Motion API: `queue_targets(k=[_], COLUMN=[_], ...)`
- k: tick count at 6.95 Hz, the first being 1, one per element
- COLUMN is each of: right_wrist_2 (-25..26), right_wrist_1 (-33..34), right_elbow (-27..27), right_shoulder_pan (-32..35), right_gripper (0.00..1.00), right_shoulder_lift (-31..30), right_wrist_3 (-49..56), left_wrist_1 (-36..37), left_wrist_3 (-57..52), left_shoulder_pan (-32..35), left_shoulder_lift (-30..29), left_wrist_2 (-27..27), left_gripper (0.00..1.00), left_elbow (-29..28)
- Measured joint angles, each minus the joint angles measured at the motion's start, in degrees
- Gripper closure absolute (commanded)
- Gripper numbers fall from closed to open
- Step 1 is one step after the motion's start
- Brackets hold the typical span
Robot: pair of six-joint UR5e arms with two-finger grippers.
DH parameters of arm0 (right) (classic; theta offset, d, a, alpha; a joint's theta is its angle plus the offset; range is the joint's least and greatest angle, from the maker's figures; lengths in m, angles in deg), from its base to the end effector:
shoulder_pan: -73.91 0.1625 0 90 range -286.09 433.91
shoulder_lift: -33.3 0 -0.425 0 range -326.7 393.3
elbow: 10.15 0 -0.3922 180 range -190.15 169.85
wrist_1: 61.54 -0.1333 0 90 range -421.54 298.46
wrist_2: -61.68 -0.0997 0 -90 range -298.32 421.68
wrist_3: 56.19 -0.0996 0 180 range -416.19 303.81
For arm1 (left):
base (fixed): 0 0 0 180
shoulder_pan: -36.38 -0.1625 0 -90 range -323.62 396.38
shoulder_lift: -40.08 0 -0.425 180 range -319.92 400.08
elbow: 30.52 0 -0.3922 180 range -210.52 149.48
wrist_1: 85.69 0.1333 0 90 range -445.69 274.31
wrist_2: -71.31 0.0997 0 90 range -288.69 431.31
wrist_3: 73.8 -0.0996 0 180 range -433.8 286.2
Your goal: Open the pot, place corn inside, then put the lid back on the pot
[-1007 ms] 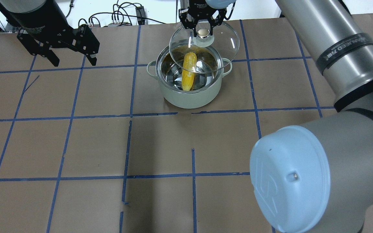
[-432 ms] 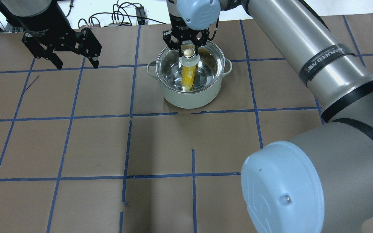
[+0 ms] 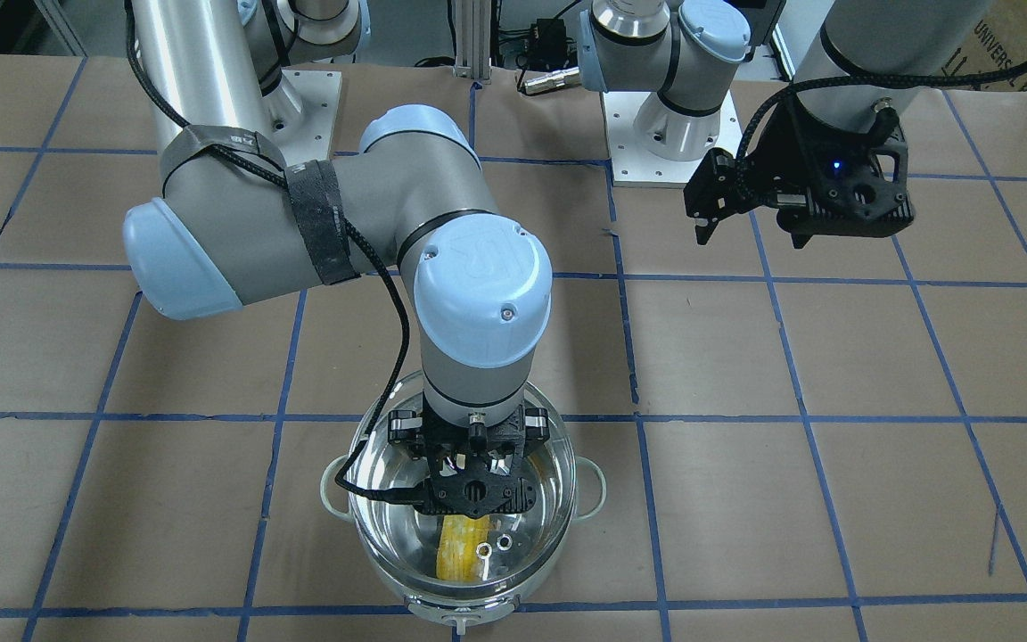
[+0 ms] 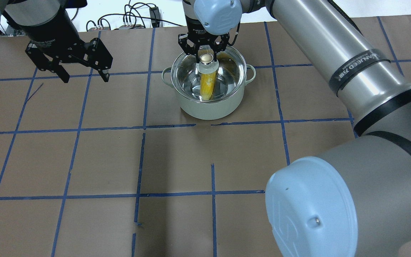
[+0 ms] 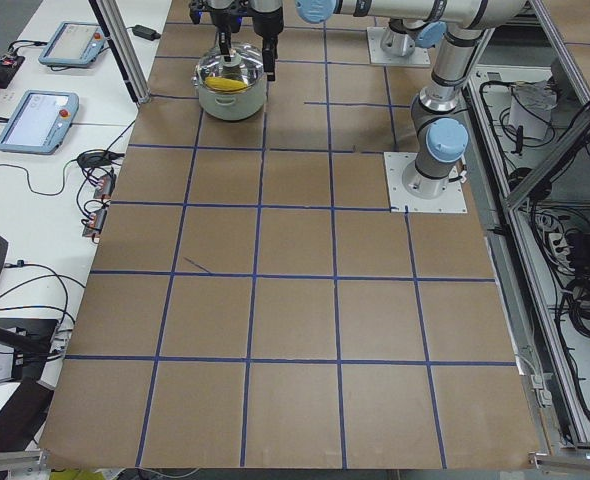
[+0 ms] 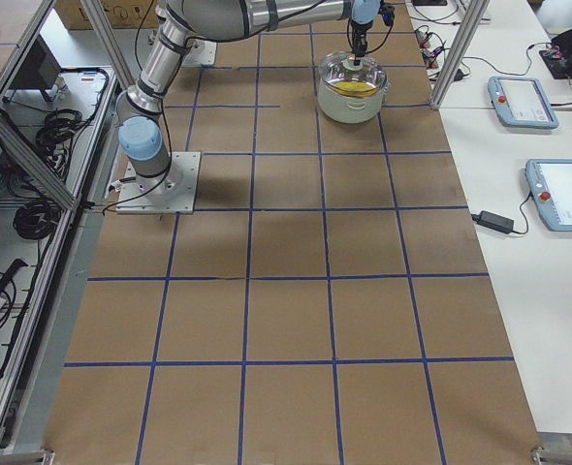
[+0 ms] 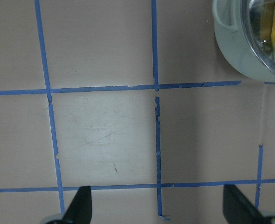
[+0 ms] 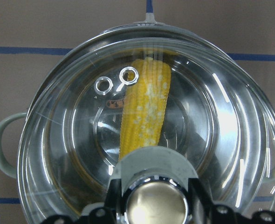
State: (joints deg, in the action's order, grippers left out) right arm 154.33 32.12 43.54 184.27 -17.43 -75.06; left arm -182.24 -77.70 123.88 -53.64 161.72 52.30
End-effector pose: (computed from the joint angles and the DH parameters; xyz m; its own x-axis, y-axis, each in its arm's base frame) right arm 0.3856 -0.6692 0.3730 -0.9989 -0.0252 0.0398 -0.0262 0.9993 -0.0265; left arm -0.1101 -0.5185 0.5054 -0.9997 0.0247 -0.0035 0.0245 0.9982 0.0543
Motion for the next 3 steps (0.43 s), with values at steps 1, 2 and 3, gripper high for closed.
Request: queue_targets(k=[1,2,3], right_wrist_2=[-0.01,-0.02,-0.02], right_wrist_1=[0.21,0.35,0.59], right_elbow=[0.01,0.00,-0.02], right_shoulder_pan=[0.02,0.02,0.03], right_gripper=[0.97,0.97,0.97], right_shoulder_lift=[0.04,0.14,0.26], right_wrist_3=[-0.29,-0.43,-0.58], left_wrist_1=[0.07,0.15,0.20], left_wrist_3=[-0.05,-0.20,-0.28], left_shoulder_pan=[-0.06,-0.16,-0.25], left_shoulder_lift=[-0.08,-0.17,-0.17], left_wrist_2=[-0.11,-0.19,-0.24], left_gripper=[0.00,0.00,0.00], left_elbow=[-0.07,-0.27,-0.28])
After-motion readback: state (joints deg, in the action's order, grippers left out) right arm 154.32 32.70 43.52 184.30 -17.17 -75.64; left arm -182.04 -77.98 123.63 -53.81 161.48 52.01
